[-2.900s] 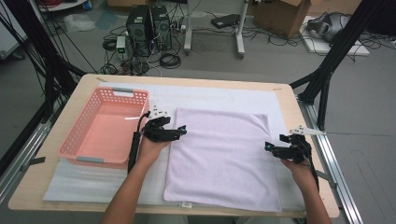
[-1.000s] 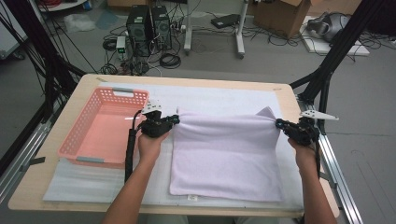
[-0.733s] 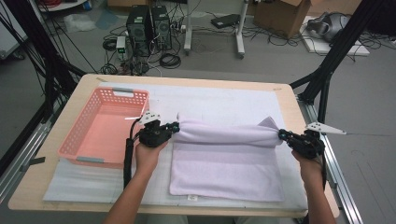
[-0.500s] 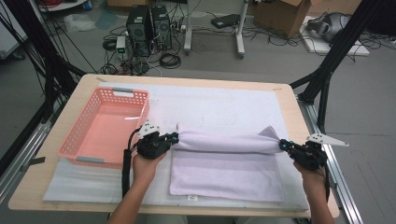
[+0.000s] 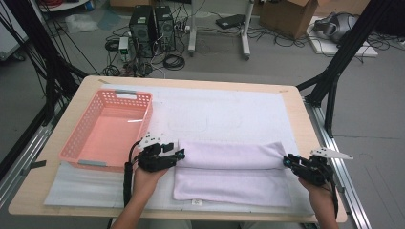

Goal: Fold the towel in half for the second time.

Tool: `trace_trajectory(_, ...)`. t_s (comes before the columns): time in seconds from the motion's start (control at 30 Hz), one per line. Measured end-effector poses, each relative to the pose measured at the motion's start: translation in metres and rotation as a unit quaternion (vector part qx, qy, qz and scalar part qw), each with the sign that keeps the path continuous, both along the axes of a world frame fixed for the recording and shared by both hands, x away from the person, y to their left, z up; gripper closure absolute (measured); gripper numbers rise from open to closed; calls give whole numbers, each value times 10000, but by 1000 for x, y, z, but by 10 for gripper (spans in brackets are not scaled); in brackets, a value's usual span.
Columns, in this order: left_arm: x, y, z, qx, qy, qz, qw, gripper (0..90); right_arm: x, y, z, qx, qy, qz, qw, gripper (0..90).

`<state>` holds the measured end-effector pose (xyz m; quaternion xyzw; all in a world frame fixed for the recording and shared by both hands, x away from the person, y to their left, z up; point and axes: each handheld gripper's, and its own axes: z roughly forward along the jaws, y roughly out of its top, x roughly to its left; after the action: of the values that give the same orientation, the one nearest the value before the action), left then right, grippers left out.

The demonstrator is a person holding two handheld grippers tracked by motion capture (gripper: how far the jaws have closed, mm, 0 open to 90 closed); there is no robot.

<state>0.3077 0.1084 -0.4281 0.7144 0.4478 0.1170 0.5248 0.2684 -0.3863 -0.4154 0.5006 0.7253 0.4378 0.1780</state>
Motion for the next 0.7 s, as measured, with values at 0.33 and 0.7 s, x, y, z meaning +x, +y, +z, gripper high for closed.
trace_trajectory(0.33,33,-12,-5,156,498,-162,9985,566,60,17,7,-270,490,-179,9983,406)
trace_trajectory(0.7,12,-7,9,168,-14,-455,9988,852,44,10,3,-253,77,35,9996,841)
